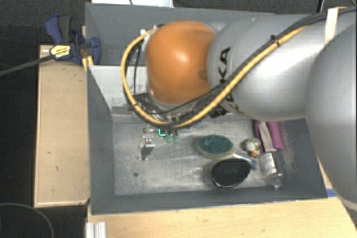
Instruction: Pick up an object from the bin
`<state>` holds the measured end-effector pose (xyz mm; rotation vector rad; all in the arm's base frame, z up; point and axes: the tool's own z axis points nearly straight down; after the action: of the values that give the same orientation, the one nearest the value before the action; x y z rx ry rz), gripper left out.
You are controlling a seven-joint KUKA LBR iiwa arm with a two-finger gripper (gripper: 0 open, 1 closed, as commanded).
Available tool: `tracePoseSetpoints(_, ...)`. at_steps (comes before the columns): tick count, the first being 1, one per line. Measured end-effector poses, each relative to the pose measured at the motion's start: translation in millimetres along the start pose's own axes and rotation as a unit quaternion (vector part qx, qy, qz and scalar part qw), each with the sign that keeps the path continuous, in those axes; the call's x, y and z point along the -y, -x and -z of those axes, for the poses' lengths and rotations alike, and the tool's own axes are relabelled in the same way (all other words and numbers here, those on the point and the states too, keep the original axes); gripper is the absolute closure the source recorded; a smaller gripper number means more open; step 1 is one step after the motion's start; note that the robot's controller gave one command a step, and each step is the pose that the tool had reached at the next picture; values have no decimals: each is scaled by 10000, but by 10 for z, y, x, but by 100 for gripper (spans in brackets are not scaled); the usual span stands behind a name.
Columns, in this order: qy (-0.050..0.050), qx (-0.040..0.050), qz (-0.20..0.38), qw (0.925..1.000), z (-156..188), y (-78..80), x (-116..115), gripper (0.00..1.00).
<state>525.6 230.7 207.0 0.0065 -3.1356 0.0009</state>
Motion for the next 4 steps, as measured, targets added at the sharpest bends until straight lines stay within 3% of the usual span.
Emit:
tracePoseSetpoints(1,29,60,-75,9999,-1351,387,1404,0)
tracePoseSetpoints(2,22,98,-729,9973,-1330,20,2062,0)
tracePoseSetpoints(3,4,28,-1460,9893,-1063,-246,2446,0)
tracePoseSetpoints(4,13,102,-2041,9789,-1340,-449,1783,0)
